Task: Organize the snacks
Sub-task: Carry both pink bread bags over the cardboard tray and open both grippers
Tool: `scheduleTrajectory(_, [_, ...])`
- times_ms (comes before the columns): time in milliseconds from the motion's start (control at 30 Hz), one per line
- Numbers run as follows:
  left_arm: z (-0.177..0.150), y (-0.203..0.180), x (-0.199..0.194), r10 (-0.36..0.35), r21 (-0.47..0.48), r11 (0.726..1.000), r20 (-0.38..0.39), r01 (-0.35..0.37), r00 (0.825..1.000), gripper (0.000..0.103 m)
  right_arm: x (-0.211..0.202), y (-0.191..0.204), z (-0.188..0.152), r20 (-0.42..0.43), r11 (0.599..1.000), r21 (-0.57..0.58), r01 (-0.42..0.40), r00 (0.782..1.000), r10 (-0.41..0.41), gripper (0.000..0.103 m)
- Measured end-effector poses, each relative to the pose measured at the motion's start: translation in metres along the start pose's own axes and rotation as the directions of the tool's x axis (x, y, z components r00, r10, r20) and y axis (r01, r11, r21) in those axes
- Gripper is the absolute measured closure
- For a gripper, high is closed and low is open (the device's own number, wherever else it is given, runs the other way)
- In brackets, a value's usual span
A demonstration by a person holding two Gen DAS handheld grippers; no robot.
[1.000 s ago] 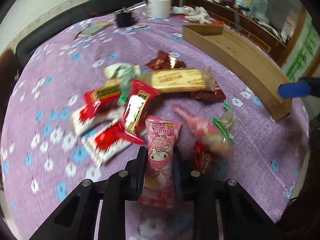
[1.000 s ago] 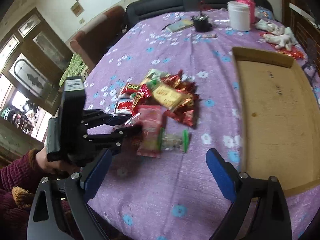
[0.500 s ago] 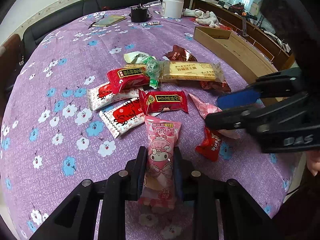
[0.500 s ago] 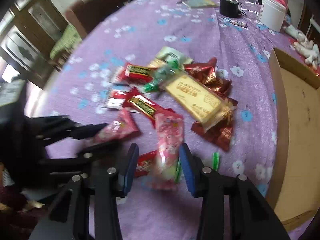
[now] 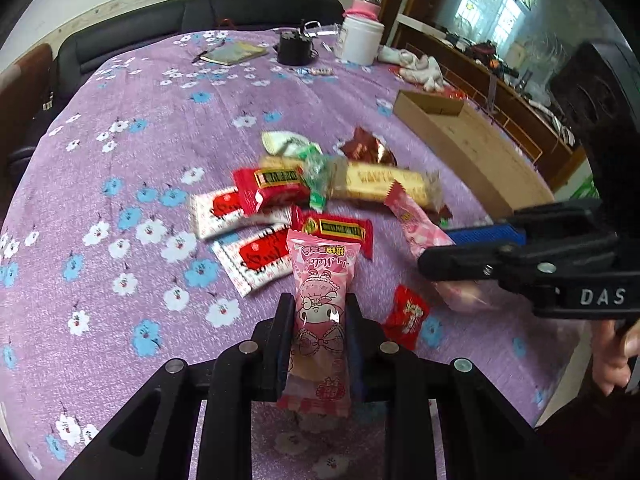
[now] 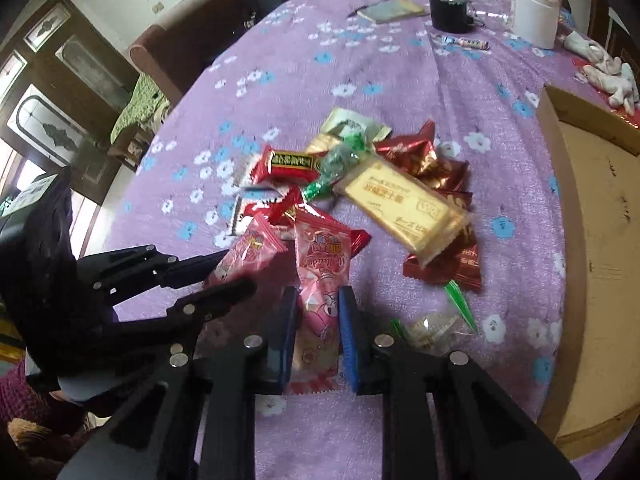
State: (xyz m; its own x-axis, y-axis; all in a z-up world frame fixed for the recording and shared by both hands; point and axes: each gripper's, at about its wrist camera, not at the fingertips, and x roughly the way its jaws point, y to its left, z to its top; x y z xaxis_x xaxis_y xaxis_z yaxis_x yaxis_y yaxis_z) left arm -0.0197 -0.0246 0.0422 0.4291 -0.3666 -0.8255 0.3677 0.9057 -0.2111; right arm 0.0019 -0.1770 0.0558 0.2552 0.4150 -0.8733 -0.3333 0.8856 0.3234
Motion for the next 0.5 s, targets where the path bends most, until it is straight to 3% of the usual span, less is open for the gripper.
scheduleTrajectory(200, [0.014, -0.012, -0.010, -0.017, 0.015, 1.000, 0.022, 0.017, 1.000, 0.079, -0.022, -0.012, 0.000, 0.067, 0.995, 0.063, -0.073, 0.995, 0.069, 0.083])
scheduleTrajectory(500, [0.036, -0.056, -0.012, -0.076, 0.084, 0.994, 0.032, 0.073, 0.997, 0.079, -0.056, -0.051, -0.006, 0.157, 0.985, 0.151, -0.082, 0.986, 0.058, 0.083])
